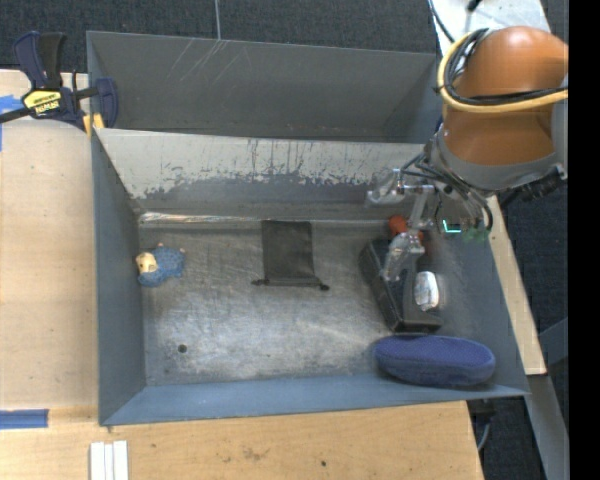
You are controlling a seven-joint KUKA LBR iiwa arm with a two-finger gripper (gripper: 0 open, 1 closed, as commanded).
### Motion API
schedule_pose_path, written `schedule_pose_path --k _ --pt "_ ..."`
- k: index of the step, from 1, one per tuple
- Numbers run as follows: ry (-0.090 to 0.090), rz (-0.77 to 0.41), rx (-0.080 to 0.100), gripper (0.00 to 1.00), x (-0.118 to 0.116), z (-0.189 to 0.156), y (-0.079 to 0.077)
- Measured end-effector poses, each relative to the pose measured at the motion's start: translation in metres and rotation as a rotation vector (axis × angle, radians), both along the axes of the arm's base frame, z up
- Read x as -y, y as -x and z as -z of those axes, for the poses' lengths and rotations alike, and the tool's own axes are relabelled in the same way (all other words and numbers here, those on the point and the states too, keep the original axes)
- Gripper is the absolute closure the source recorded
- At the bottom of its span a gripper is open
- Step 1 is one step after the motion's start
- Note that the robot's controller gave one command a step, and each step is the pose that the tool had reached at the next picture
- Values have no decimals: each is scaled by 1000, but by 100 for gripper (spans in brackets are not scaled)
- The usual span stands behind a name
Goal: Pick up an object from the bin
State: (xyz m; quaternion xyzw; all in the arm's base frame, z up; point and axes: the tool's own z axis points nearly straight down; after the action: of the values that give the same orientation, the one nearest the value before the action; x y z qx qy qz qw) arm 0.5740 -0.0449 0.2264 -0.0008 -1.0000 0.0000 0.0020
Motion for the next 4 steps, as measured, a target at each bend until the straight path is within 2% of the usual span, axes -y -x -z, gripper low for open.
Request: schedule_pose_path --k 1,2,3,4 --pt "0 330 1 0 -60 100 0" --pt "1 329 4 100 -59 98 -1" --pt "-2 360 10 100 -88 77 -3" --pt "0 333 12 100 -88 68 -4"
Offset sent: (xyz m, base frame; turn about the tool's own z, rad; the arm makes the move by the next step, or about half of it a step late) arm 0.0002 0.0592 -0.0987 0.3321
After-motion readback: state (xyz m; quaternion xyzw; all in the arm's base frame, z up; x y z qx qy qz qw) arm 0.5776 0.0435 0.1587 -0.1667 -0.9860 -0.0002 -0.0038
